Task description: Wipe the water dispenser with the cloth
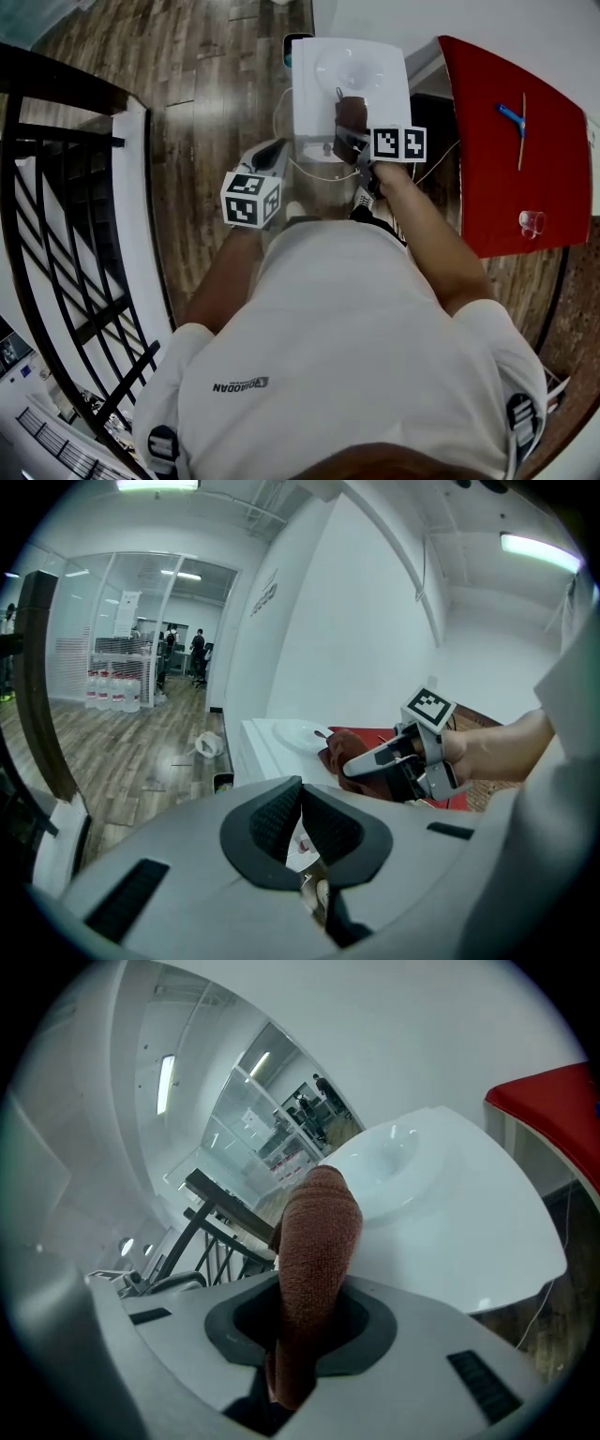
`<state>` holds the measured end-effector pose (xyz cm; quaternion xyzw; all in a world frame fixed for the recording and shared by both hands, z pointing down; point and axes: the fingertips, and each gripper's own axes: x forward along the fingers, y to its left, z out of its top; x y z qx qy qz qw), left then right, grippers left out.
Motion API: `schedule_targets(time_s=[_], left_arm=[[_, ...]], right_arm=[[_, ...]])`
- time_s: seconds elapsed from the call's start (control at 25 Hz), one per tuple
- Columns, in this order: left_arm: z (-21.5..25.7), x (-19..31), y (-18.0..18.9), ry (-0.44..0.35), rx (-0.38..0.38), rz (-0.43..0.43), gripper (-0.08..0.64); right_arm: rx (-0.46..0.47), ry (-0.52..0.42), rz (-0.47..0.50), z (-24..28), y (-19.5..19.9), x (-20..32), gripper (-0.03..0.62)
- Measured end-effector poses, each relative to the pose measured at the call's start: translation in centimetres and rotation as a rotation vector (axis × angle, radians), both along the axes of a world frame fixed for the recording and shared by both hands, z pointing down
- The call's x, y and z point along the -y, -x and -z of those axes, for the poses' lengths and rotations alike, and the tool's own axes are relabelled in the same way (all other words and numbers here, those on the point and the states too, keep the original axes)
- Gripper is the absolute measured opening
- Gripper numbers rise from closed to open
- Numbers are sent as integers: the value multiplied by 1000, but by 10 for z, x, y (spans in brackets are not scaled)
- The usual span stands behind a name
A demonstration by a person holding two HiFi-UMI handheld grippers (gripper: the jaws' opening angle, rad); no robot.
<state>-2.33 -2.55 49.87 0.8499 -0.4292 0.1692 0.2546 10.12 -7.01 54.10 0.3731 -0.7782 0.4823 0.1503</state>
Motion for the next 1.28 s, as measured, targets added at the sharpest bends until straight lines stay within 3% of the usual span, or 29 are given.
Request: schedule_targets(time_s=[0.84,1.16,1.28], left_arm=[[-3,4,-45,5,9,-48,1],[-2,3,-42,6,12,-53,2],[-2,4,-40,5,10,-54,2]], right_arm=[[-33,26,-256,-14,-154,-8,71],[-50,23,-336,-18,-183,-12,71],[-71,-28,-335,-10,-182,-12,71]])
